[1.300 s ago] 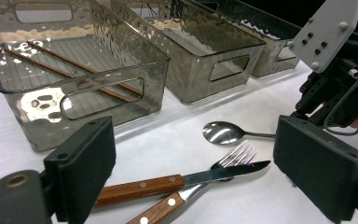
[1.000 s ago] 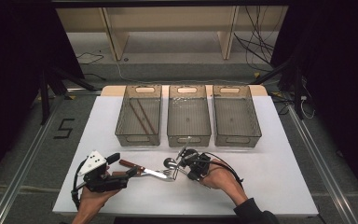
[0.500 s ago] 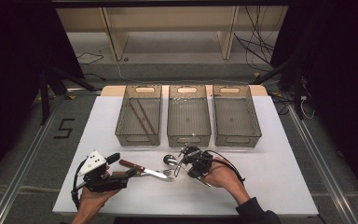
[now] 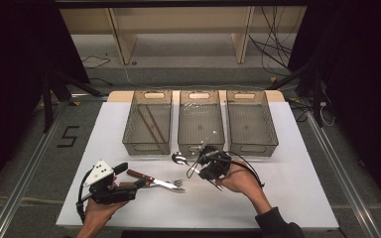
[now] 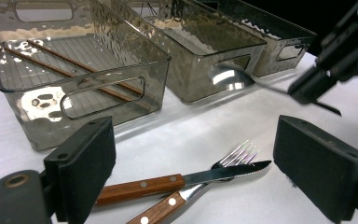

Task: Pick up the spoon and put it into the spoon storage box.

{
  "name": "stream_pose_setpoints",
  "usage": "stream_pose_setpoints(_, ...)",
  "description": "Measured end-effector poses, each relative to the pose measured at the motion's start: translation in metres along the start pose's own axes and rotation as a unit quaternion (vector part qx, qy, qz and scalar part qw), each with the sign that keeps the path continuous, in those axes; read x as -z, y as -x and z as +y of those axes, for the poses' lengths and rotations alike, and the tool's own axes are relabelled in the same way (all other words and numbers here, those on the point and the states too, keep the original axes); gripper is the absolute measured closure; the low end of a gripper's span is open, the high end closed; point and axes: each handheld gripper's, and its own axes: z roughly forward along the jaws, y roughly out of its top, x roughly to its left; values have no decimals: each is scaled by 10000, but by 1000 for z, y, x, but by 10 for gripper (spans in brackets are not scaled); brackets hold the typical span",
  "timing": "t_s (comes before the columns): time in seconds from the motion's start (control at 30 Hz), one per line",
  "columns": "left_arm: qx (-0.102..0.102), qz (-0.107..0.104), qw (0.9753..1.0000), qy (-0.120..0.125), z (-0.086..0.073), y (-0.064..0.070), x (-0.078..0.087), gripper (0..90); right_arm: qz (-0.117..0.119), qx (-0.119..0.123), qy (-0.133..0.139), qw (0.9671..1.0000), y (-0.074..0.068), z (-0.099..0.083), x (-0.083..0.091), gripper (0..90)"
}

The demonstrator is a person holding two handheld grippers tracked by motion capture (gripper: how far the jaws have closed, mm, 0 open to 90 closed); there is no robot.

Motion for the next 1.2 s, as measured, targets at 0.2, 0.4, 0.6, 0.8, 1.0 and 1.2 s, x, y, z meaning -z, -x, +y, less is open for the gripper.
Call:
stream_pose_setpoints(0.2,7,5,10000,-5,0,-1,0,125,-61,-256,484,9985,18,12,19,853)
stream_pose_setpoints(0.4,15,1,10000,-3,0,-1,0,124,-210,-449,750,9960,34,25,33,853)
stream_pose_setpoints(0.6,15,-3,10000,3,0,-1,0,124,-299,-552,881,9941,45,35,39,853)
stream_pose_setpoints(0.8,24,-10,10000,-5,0,-1,0,124,-365,-709,934,9924,58,46,41,853)
stream_pose_setpoints(1.0,14,-11,10000,-5,0,-1,0,124,-422,-910,1020,9897,73,58,42,854)
stream_pose_setpoints(1.2,8,-11,10000,-5,0,-1,0,124,-488,-1087,1057,9872,87,70,40,854)
